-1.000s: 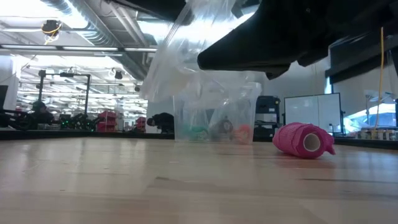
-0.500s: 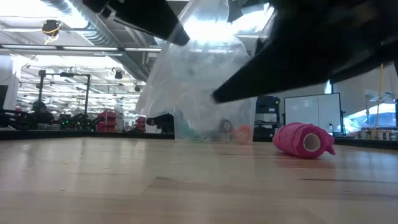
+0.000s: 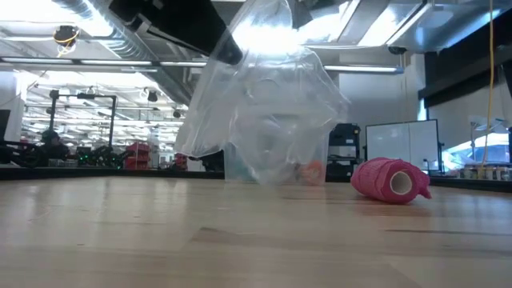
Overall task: Roll bandage
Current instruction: Open the transparent zip bag
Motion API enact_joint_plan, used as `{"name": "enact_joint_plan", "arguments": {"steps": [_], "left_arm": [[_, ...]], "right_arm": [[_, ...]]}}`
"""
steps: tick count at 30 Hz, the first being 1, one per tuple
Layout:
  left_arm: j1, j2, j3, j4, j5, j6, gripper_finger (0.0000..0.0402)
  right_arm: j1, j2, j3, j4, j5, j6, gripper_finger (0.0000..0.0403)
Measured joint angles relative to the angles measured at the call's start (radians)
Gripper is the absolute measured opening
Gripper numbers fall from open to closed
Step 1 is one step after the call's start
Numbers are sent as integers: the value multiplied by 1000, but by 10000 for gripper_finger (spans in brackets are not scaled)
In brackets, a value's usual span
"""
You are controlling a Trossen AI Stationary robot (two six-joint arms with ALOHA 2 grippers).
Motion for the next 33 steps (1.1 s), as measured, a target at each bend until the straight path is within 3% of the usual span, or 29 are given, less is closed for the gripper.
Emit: {"name": "enact_joint_plan", "arguments": {"steps": [5,14,18,26,33], "left_arm": [[-10,0,0,11,27,34,1],[-54,2,54,-7,30,81,1],[-68,2,78,2,56,126,1],[-67,2,81,2,185,114,1],[-63,7,81,20,272,81,1]], "right_arm": [[-59,34,1,36,28,-117,227],[-57,45,0,-330,87,2,227],[-46,63,0,-389,119,45,227],[-122,151,0,-375,152,-21,227],[-213,201,0,-248,222,-242,227]]}}
